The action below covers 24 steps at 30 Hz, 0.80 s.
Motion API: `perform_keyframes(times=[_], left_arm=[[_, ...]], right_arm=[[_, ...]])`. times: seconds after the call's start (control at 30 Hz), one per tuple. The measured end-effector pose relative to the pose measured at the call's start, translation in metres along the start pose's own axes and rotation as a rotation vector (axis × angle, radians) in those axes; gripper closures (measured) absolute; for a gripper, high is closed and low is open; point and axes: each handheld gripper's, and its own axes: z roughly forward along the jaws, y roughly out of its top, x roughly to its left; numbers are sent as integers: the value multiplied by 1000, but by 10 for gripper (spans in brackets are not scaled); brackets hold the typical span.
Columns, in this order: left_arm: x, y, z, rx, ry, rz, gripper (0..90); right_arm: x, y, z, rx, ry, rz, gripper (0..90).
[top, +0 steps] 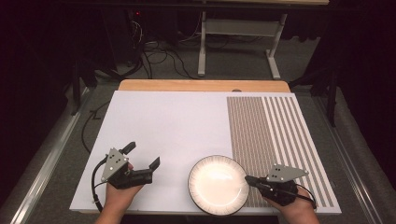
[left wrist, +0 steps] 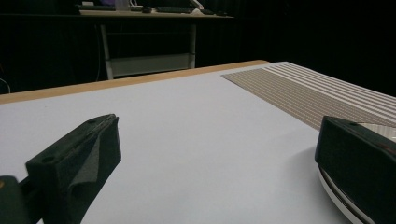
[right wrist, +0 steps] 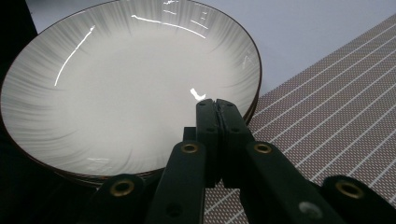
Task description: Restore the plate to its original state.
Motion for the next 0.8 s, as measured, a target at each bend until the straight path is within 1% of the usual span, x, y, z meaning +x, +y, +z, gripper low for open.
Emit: perform_keyframes(times=[0.13, 0.17, 0.27, 0.3, 0.37, 0.4, 0.47, 0.5, 0.53, 0.57, 0.67, 0.7, 0.73, 0.77, 0.8], left_arm=[[0, 0, 0, 0, 0, -2, 8], [0, 0, 0, 1, 0, -1, 9], [0, 0, 0, 1, -2, 1, 9], [0, 0, 0, 2, -2, 1, 9], [0, 0, 1, 4, -2, -2, 8], [0, 0, 1, 6, -2, -2, 8], [0, 0, 1, 9, -5, -3, 8], [0, 0, 1, 9, -5, -3, 8], [0, 0, 1, 11, -6, -3, 8], [0, 0, 1, 11, -6, -3, 8], [0, 0, 1, 12, -7, -4, 8], [0, -1, 1, 12, -7, -4, 8], [0, -1, 1, 13, -8, -4, 8], [0, -1, 2, 13, -10, -6, 8], [1, -1, 2, 14, -11, -7, 8]], right_arm=[[-4, -1, -3, -14, -16, 12, 884], [-7, -2, -6, -28, -33, 27, 868], [-12, -3, -11, -45, -61, 44, 851], [-12, -3, -11, -45, -61, 44, 851], [-16, -4, -16, -55, -82, 68, 832], [-18, -5, -17, -61, -87, 73, 821], [-21, -6, -20, -68, -110, 84, 797], [-21, -6, -20, -68, -110, 84, 797], [-24, -7, -23, -80, -126, 101, 759], [-24, -7, -23, -80, -126, 101, 759], [-27, -7, -28, -104, -163, 118, 699], [-28, -7, -30, -111, -178, 130, 668], [-30, -8, -33, -127, -207, 131, 608], [-31, -8, -35, -138, -215, 142, 583], [-32, -8, -36, -146, -229, 139, 558]])
